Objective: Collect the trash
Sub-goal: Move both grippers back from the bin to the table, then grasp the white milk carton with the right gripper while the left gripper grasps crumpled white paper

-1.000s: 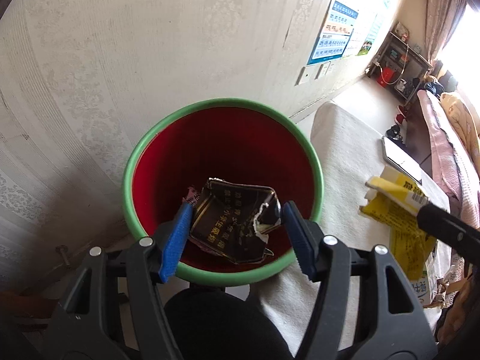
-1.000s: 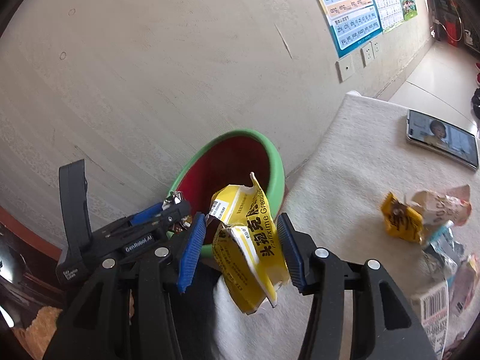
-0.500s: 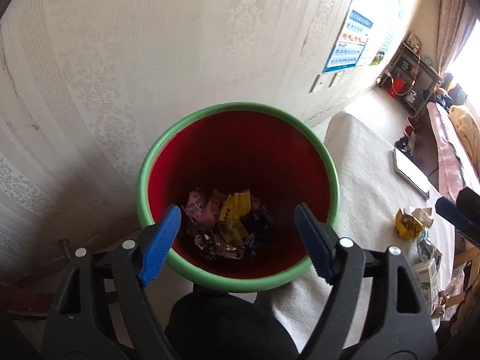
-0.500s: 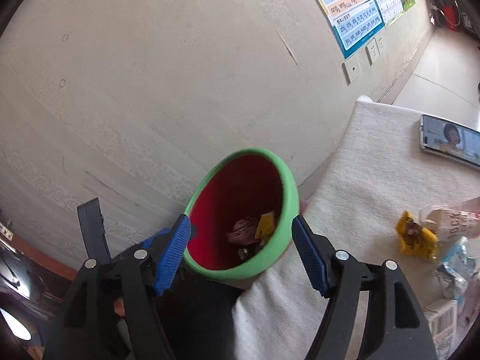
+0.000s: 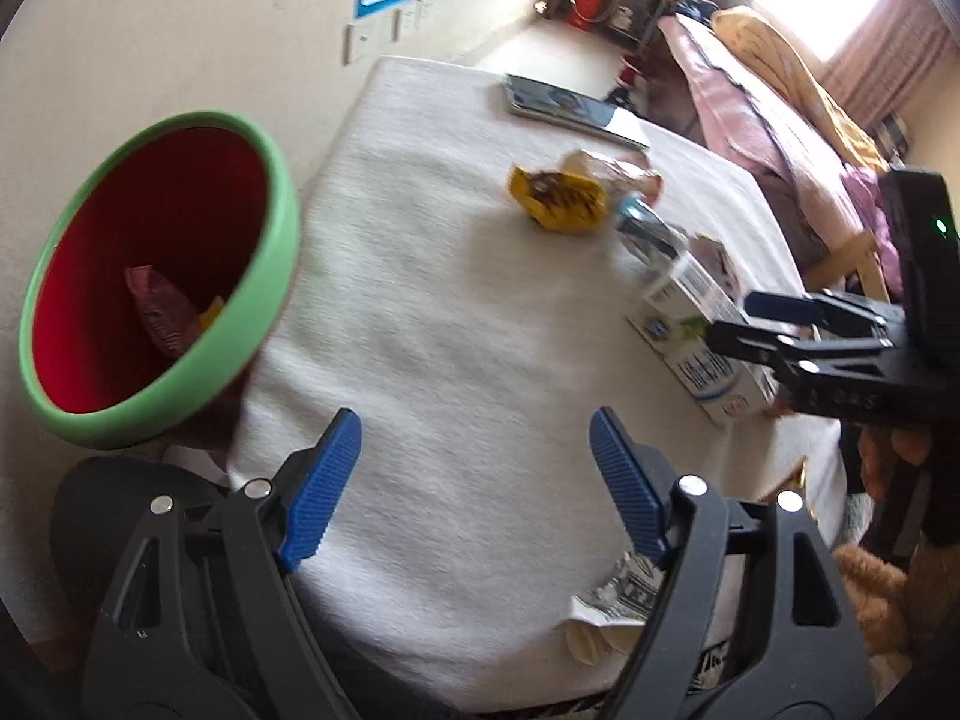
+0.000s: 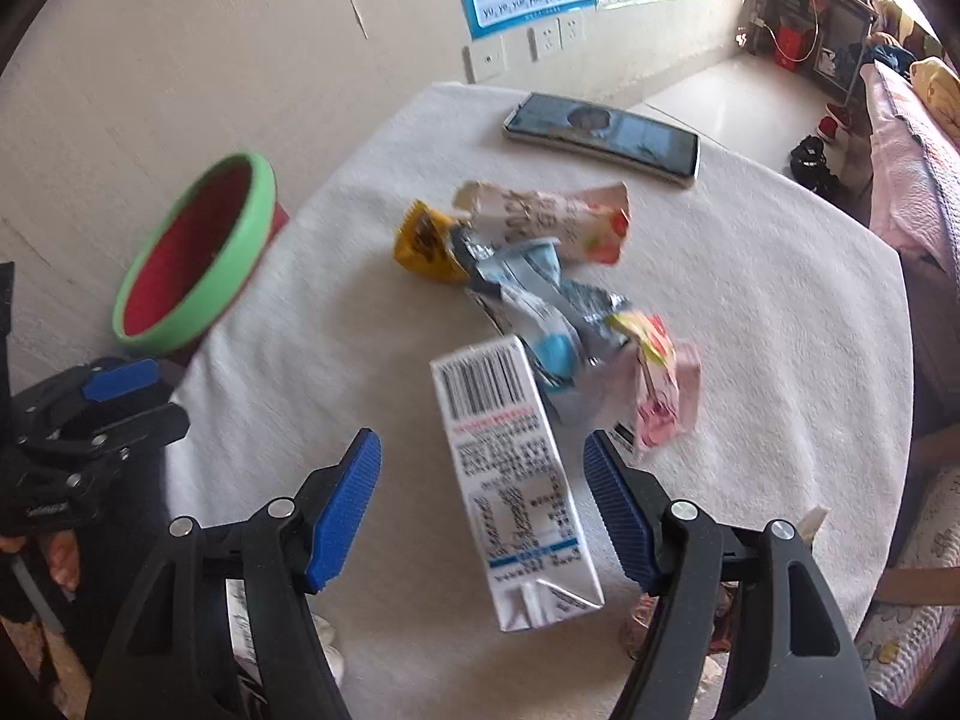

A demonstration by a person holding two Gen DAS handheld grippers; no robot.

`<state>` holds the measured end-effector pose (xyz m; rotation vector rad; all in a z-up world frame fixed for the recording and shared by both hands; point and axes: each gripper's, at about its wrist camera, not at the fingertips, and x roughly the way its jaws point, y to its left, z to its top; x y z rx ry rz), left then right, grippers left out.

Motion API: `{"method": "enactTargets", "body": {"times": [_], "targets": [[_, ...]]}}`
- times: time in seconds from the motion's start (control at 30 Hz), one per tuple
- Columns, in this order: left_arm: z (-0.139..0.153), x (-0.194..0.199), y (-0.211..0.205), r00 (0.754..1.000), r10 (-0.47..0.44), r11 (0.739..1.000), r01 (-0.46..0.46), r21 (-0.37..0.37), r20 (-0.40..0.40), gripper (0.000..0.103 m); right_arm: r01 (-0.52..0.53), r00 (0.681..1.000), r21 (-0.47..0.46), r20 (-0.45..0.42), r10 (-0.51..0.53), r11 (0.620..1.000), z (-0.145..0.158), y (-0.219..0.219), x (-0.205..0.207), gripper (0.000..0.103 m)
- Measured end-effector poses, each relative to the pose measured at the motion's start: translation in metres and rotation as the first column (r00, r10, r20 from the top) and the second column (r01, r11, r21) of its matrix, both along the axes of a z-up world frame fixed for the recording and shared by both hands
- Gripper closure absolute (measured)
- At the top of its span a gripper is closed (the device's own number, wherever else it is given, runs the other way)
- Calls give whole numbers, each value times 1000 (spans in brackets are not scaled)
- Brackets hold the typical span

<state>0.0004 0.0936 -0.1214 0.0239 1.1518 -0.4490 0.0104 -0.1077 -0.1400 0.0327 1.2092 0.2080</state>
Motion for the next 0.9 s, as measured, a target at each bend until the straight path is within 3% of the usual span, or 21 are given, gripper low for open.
{"method": "enactTargets", "body": {"times": [0.1, 0.13, 0.17, 0.3, 0.4, 0.47, 0.57, 0.67, 0.73, 0.83, 0.9], "targets": [[-1, -15, -20, 994, -102, 995, 102, -7, -34, 27, -22, 999, -3, -34, 22, 1000, -16, -1, -1, 40], [-2, -20, -26, 990, -130, 992, 130, -8, -45, 27, -28, 999, -19, -42, 27, 999, -20, -1, -1, 54], [-3, -25, -30, 986, -159, 987, 158, -7, -58, 27, -34, 998, -34, -49, 33, 999, -24, 1, -1, 60], [-9, -44, -45, 955, -273, 962, 275, -5, -112, 26, -17, 1000, 23, -24, 17, 1000, -18, -5, -3, 63], [-13, -57, -60, 919, -366, 929, 370, 0, -147, 26, -9, 1000, 42, 6, 9, 999, -10, -4, 0, 65], [-20, -65, -71, 893, -414, 905, 425, 26, -177, 26, -8, 1000, 53, 9, 8, 999, -8, -2, 1, 66], [-32, -71, -84, 877, -438, 882, 462, 93, -197, 26, -8, 1000, 63, 4, 8, 998, -9, -1, 2, 65], [-41, -73, -90, 877, -432, 877, 463, 130, -211, 29, -4, 1000, 68, 9, 4, 998, -8, -1, 2, 65], [-44, -71, -90, 881, -420, 883, 452, 127, -218, 43, 0, 1000, 73, 13, -1, 997, -8, -2, 2, 65], [-46, -64, -85, 898, -381, 905, 411, 107, -220, 58, 2, 1000, 79, 16, -3, 997, -8, -3, 1, 65], [-47, -58, -76, 913, -349, 922, 375, 97, -212, 60, 3, 1000, 82, 20, -4, 997, -7, -2, 1, 65]]}}
